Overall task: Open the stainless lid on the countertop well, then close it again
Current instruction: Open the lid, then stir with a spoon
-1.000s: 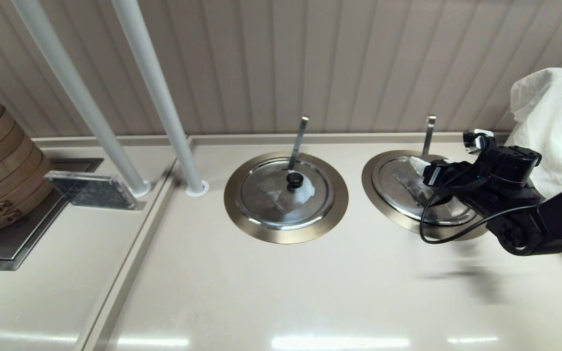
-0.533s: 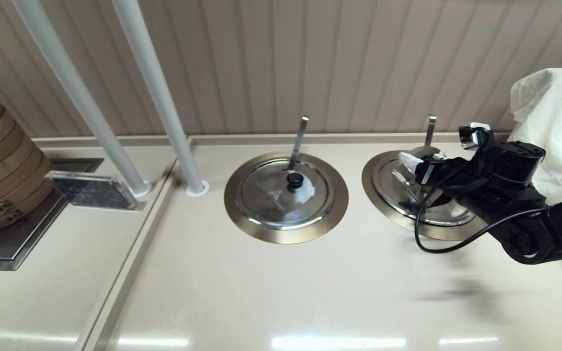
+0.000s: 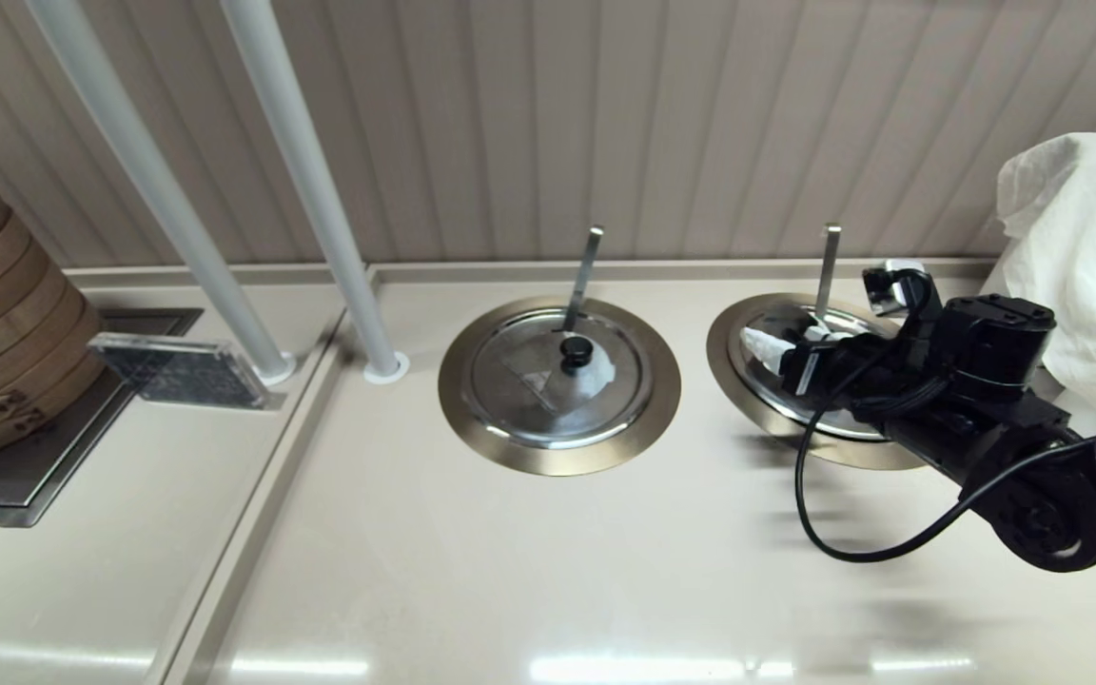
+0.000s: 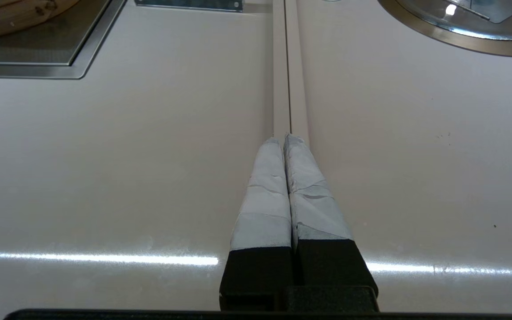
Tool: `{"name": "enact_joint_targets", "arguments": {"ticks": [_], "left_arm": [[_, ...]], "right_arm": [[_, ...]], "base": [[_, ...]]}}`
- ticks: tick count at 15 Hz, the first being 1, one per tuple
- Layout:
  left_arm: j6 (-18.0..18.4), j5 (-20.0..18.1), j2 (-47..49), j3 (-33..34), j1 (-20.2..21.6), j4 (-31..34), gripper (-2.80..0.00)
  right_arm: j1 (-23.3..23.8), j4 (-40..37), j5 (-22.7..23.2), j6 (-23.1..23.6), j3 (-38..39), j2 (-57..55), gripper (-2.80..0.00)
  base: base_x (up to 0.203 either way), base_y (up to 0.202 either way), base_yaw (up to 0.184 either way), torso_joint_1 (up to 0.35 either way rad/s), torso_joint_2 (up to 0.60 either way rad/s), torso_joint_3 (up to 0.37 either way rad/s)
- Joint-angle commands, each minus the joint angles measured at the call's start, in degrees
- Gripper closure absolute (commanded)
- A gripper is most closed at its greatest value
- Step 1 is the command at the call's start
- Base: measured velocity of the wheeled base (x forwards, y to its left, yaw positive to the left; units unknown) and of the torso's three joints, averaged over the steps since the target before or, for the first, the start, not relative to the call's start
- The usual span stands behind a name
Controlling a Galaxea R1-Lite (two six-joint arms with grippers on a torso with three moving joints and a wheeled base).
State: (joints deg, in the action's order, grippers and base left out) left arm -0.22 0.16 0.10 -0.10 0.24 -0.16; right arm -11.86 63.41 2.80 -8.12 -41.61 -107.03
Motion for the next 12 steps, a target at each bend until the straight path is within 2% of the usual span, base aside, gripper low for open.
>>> {"name": "enact_joint_targets", "arguments": {"ticks": [1,8,12], "left_arm": [[0.0,0.0,0.0,0.0,0.0,0.0,0.0],[0.0,0.0,0.0,0.0,0.0,0.0,0.0],[0.0,0.0,0.0,0.0,0.0,0.0,0.0]], "right_arm": [[-1.1,0.7,0.1,0.0,1.0,4.9,-2.8],[-1.5,-1.4,0.1,0.1,-0.3,7.4,-2.8],[5.2,-6.4,-1.1,0.2,-9.3,-1.4,-2.8]], "base": [[0.0,0.0,0.0,0.0,0.0,0.0],[0.0,0.0,0.0,0.0,0.0,0.0],[0.0,0.0,0.0,0.0,0.0,0.0]]}}
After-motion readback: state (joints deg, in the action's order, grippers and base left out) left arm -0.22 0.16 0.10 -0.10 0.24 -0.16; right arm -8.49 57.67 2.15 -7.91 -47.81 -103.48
